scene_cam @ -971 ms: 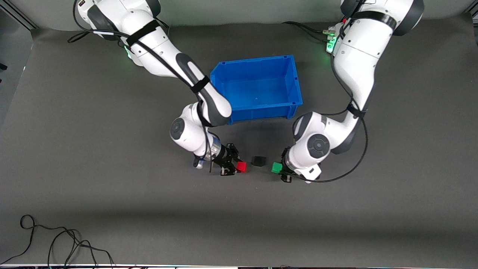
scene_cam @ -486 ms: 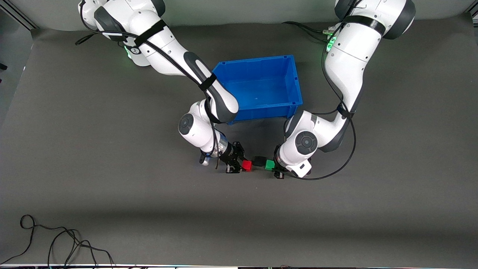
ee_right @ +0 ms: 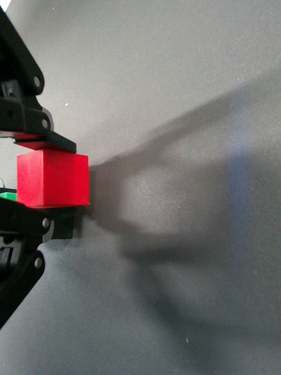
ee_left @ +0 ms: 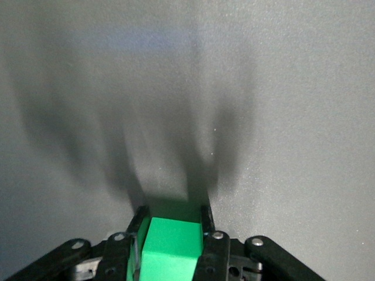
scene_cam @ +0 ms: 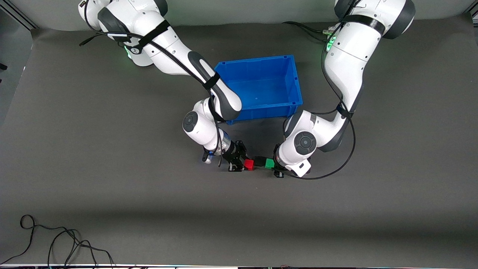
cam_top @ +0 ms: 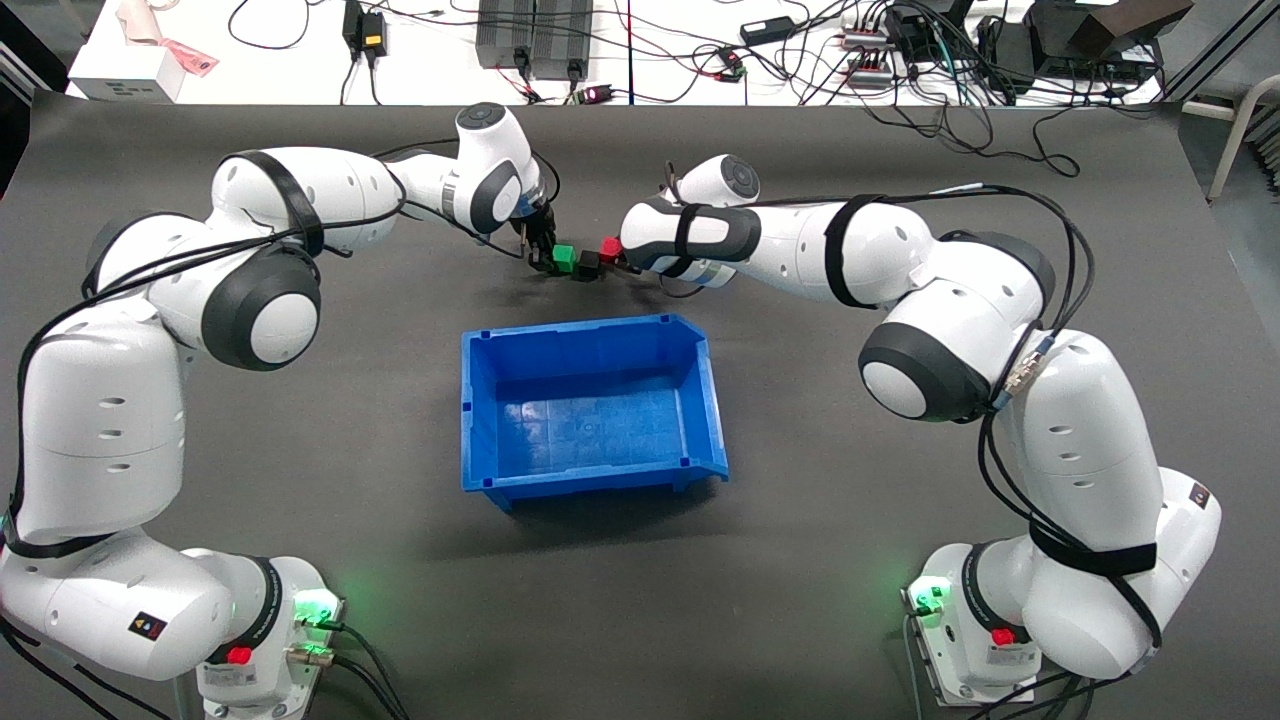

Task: Attach green and red cubes to black cube
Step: 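Press both cubes against the black cube and open the left gripper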

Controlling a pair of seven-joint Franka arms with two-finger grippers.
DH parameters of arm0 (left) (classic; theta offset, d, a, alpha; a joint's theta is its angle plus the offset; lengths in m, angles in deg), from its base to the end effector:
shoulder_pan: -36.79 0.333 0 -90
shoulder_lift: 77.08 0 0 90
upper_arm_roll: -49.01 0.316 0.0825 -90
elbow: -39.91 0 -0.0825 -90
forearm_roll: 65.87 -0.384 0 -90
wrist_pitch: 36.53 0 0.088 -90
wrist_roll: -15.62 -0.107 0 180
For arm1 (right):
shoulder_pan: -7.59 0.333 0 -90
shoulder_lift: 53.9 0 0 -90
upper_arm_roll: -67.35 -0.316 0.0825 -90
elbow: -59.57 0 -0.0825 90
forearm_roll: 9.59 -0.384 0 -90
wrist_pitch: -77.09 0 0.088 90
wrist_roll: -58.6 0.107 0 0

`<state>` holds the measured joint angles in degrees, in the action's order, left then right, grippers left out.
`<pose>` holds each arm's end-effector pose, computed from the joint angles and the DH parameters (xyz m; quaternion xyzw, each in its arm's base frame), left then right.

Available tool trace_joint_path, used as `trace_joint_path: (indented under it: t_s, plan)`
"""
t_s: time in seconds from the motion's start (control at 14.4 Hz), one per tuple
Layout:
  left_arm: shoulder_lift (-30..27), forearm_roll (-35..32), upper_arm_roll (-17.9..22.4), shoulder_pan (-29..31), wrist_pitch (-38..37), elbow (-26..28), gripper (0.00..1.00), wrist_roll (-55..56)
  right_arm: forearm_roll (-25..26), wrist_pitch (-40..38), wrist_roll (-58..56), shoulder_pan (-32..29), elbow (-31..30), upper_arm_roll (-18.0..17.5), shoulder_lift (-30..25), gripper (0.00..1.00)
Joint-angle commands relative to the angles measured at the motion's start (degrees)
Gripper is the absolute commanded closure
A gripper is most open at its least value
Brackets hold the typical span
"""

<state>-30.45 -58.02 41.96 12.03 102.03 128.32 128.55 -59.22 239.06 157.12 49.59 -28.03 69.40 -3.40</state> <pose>0.6111 -0.3640 0.1786 0.7086 0.6990 -0.0769 0.0580 0.5776 0.4399 0.1668 -0.6053 0.7466 0.1178 0.2495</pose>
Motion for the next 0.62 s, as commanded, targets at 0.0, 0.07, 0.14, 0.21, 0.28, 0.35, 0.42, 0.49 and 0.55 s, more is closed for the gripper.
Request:
trace_joint_path:
  t_s: [0.0,0.07,0.14,0.21,0.28,0.35,0.42,0.49,0.55]
  plan:
    - [-0.66,-0.73,1.08,-1.52,-0.92,-0.17,1.00,2.39,-1.53,1.76,0.96,1.24,1.74,0.76,1.80,0.79]
    - [-0.66,-0.73,1.08,-1.61,-0.83,-0.17,1.00,2.48,-1.61,2.20,0.96,1.94,1.65,0.76,1.80,0.79]
    - [-0.66,-0.73,1.08,-1.61,-0.83,-0.17,1.00,2.48,-2.48,2.29,0.96,2.12,1.65,0.76,1.89,0.79]
    - [-0.57,-0.73,1.08,-1.69,-0.83,-0.17,1.00,2.48,-2.67,2.30,1.05,2.21,1.65,0.76,1.89,0.79]
    - [-0.57,-0.82,1.08,-1.70,-0.83,-0.17,1.00,2.39,-2.67,2.30,1.05,2.30,1.65,0.76,1.89,0.78]
    - [-0.57,-0.73,1.08,-1.61,-0.83,-0.17,1.00,2.30,-2.67,2.30,1.05,2.38,1.56,0.76,1.89,0.78]
    - [-0.66,-0.82,1.08,-1.52,-0.83,-0.17,0.80,2.13,-2.67,2.30,0.97,2.39,1.56,0.76,1.89,0.78]
    - [-0.66,-0.82,1.08,-1.43,-0.92,-0.26,0.58,1.78,-2.58,2.30,0.79,2.56,1.56,0.76,1.89,0.78]
    - [-0.83,-0.82,1.17,-1.17,-0.92,-0.43,0.01,1.77,-2.58,2.30,0.70,2.65,1.56,0.76,1.89,0.78]
